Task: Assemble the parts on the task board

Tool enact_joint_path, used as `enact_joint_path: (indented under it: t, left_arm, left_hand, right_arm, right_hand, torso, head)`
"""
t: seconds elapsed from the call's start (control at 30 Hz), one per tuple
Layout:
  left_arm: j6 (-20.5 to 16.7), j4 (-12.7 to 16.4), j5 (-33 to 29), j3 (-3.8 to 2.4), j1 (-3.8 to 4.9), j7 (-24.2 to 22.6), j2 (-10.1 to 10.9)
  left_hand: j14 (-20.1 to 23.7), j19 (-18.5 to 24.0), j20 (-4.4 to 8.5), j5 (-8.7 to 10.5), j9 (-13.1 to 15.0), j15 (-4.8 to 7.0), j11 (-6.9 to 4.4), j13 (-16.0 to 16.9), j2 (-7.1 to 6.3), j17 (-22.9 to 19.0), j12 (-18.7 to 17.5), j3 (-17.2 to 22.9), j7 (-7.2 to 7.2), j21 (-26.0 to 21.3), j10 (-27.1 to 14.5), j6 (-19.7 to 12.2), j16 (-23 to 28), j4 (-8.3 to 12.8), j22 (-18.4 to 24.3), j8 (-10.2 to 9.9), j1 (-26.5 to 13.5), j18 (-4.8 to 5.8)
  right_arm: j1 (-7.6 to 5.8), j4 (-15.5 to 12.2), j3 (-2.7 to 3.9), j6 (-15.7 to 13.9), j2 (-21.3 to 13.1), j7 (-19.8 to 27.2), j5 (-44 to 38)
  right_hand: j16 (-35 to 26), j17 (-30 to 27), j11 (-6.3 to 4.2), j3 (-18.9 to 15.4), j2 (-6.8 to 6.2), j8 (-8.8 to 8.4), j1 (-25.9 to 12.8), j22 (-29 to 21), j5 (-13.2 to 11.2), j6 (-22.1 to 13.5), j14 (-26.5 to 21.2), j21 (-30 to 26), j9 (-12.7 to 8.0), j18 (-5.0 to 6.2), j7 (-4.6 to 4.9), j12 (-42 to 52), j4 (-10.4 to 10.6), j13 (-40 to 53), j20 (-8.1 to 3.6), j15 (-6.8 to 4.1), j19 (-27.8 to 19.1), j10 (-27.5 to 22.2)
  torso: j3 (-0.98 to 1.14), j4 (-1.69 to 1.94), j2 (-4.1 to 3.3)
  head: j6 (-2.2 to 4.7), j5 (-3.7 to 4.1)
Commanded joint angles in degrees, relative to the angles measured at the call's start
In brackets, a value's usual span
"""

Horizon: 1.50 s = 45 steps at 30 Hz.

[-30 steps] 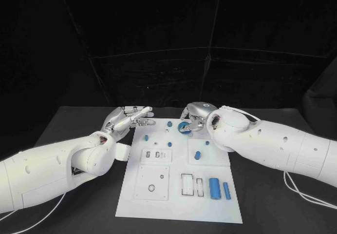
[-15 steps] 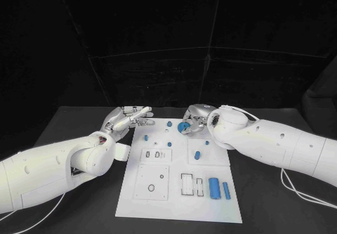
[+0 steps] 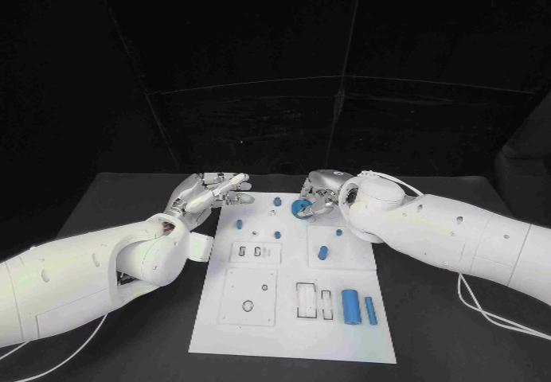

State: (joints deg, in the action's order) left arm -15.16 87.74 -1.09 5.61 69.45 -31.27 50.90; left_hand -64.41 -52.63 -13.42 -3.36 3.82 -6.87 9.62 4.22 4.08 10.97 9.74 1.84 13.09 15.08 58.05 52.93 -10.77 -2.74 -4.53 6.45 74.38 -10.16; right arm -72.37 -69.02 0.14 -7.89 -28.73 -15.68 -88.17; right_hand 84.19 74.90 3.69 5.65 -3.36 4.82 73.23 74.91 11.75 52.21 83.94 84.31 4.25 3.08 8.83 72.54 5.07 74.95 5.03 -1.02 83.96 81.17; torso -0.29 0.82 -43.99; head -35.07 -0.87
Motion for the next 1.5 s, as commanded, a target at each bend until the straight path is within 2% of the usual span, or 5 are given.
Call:
enact_joint_path:
  t: [0.03,0.57,1.03,1.27,1.5]
  left_arm:
    - [0.78,-0.01,0.24,-0.04,0.07,-0.04,-0.08]
    - [0.88,-0.11,0.24,-0.02,0.06,0.11,-0.12]
    - [1.01,-0.10,0.24,-0.01,0.06,0.34,-0.15]
    - [0.96,0.01,0.24,-0.01,0.06,0.54,-0.11]
    - [0.97,0.21,0.24,-0.01,0.07,0.70,-0.01]
  left_hand:
    - [-0.40,-0.36,-0.01,-0.27,-0.05,0.02,0.16,-0.05,0.01,0.05,-0.28,0.04,0.03,-0.21,0.36,0.48,0.20,0.30,0.05,-0.23,0.43,-0.43]
    - [-0.40,-0.36,-0.01,-0.27,-0.05,0.02,0.16,-0.05,0.01,0.05,-0.28,0.04,0.03,-0.21,0.36,0.48,0.20,0.30,0.05,-0.23,0.43,-0.43]
    - [-0.40,-0.36,-0.01,-0.27,-0.05,0.02,0.16,-0.05,0.01,0.05,-0.28,0.04,0.03,-0.21,0.36,0.48,0.20,0.30,0.05,-0.23,0.43,-0.43]
    - [-0.42,-0.40,-0.01,-0.27,-0.05,0.01,0.17,-0.07,0.08,0.10,-0.34,0.04,0.04,-0.28,0.37,0.48,0.29,0.37,0.10,-0.25,0.41,-0.43]
    - [-0.42,-0.40,-0.01,-0.27,-0.05,0.01,0.17,-0.07,0.08,0.10,-0.34,0.04,0.04,-0.28,0.37,0.48,0.29,0.37,0.10,-0.25,0.41,-0.43]
  right_arm:
    - [-0.11,0.00,0.02,-0.17,-0.13,0.47,0.20]
    - [-0.10,-0.45,0.02,-0.49,-0.66,0.91,0.21]
    - [-0.10,-0.54,0.00,1.78,-0.18,-0.84,-4.77]
    - [-0.10,-0.82,-0.01,4.45,-0.20,-2.09,-5.29]
    - [-0.10,-0.78,-0.01,6.71,0.12,-2.87,-5.09]
  right_hand:
    - [0.37,4.37,-0.02,0.50,0.46,0.45,0.47,2.07,0.27,0.57,3.91,0.28,0.09,-0.33,0.04,0.25,-0.06,0.33,0.39,0.31,0.04,0.14]
    - [0.42,4.48,-0.09,0.93,0.35,0.47,1.92,2.10,0.08,0.60,3.91,0.30,0.00,-0.34,0.01,0.26,-1.15,0.46,0.28,0.22,0.03,0.10]
    - [0.54,4.75,-0.43,2.34,1.04,1.50,3.53,2.51,-0.78,2.78,3.95,0.46,0.26,-0.42,-0.36,0.44,-2.49,0.77,0.08,-0.03,0.20,0.24]
    - [0.44,4.63,-0.94,3.15,1.41,2.21,1.62,2.51,1.89,4.95,3.91,0.45,0.35,-0.42,-0.95,-0.26,-1.41,0.34,-0.29,-0.45,0.20,0.11]
    - [0.36,4.56,-0.95,3.51,0.33,1.55,0.36,2.57,4.19,4.42,3.89,0.45,-0.02,-0.44,-0.91,-0.77,-0.93,0.09,-0.43,-0.52,0.23,-0.02]
  torso:
    - [0.00,-0.02,0.00]
    - [-0.02,0.00,-0.01]
    - [-0.03,0.01,0.01]
    - [-0.05,0.01,0.04]
    - [-0.12,0.03,0.03]
  head:
    - [-0.03,0.05]
    - [-0.14,0.25]
    - [-0.33,0.43]
    - [-0.34,0.47]
    - [-0.27,0.55]
